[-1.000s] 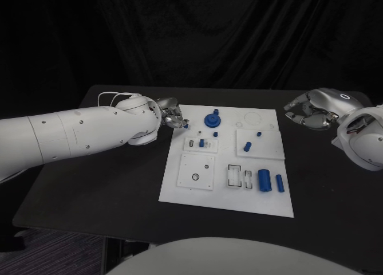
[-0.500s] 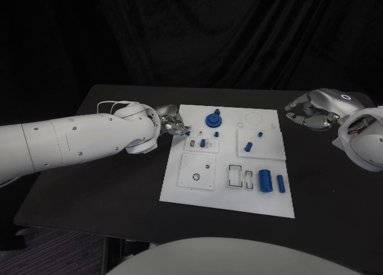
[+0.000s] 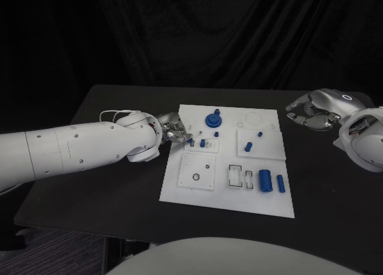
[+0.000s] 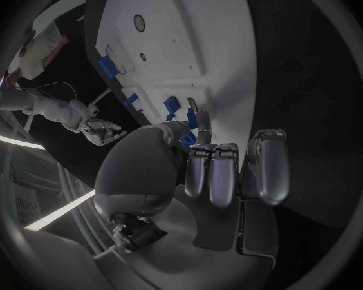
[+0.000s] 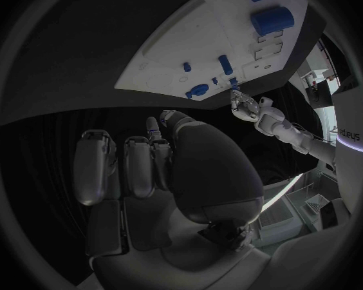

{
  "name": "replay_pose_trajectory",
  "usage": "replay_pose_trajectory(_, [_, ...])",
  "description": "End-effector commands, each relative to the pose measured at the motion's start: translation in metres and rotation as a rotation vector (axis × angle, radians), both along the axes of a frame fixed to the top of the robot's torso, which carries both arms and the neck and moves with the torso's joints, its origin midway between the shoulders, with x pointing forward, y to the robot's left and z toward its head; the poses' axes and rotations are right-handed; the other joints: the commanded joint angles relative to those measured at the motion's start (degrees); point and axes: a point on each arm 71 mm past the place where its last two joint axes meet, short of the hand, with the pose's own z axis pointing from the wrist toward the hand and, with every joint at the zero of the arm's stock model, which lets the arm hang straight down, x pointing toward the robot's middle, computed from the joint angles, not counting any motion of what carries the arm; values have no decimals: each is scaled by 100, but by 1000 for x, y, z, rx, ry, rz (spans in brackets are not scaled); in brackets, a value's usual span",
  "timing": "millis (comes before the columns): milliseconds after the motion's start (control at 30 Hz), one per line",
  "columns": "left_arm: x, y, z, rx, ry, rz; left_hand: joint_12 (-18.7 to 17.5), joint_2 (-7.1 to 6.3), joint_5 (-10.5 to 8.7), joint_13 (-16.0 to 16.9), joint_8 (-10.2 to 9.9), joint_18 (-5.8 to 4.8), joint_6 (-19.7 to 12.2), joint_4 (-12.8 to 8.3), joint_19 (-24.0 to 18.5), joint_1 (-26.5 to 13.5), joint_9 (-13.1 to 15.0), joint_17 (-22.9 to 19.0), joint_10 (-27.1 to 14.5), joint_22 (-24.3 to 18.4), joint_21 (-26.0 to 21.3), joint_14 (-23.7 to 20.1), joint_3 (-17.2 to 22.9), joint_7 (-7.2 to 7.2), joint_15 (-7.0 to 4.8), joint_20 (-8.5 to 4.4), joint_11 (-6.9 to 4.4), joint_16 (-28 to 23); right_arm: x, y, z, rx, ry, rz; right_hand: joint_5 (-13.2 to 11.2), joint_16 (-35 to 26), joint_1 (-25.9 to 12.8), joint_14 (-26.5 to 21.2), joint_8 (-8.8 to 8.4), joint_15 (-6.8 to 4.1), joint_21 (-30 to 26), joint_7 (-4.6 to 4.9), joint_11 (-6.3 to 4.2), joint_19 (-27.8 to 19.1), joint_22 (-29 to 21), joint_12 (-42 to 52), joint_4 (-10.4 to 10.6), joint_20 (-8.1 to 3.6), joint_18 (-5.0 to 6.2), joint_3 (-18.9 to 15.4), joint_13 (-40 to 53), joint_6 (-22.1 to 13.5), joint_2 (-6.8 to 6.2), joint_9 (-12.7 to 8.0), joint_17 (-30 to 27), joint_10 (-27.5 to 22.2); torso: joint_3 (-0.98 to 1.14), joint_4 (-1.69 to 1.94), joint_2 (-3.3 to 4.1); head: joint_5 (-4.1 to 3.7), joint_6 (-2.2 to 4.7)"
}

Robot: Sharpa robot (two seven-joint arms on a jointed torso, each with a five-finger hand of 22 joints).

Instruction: Assemble the parts on the task board

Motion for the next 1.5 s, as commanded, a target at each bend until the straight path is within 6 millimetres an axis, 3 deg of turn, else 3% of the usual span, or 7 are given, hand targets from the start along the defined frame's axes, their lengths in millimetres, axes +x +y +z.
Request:
replay_pose_trajectory(33, [-2,-3,-1,-34,-16,-8,15,-1,29,1504,-36,-5,31,1,-27,-62,-1,1509,599,1110,-22,606,40,3,-5,2,-4,15,-1,-1,-1,-3,5,-10,27,-28,-8,293,-21,16,-22,8,-9,125,1109,-25,4,38,76,33,-366,13,-38,-10,-7,-35,-5,3,7,-5,1])
replay_pose_trajectory(1067, [-6,-4,-13,-17,-17,-23,15,14,91,1504,-42,9,18,-7,-62,-81,2,1509,599,1091,-85,606,68,9,0,6,2,15,-1,-2,-1,-4,5,-11,24,-28,-17,293,-23,16,-26,7,-9,124,1108,-27,-1,38,77,39,-369,16,-43,-11,-8,-36,-5,-1,1,-1,1])
replay_pose_trajectory(1233, [-7,-5,-14,-19,-17,-31,15,23,-102,1504,-41,9,29,78,-69,-235,8,1509,599,1089,-94,606,-6,31,15,20,20,15,0,-1,-1,-4,5,-11,24,-28,-17,293,-23,16,-26,7,-9,124,1108,-27,-1,38,77,39,-369,16,-43,-11,-8,-36,-5,0,2,8,1])
replay_pose_trajectory(1500, [-7,-6,-14,-18,-13,-41,15,46,-104,1504,-40,11,47,180,-73,-379,11,1509,599,1087,-101,606,-171,38,24,28,30,15,0,-1,-2,-4,5,-11,24,-28,-17,293,-23,16,-26,7,-9,124,1108,-27,-1,38,77,39,-369,16,-43,-11,-8,-36,-4,0,-1,0,1])
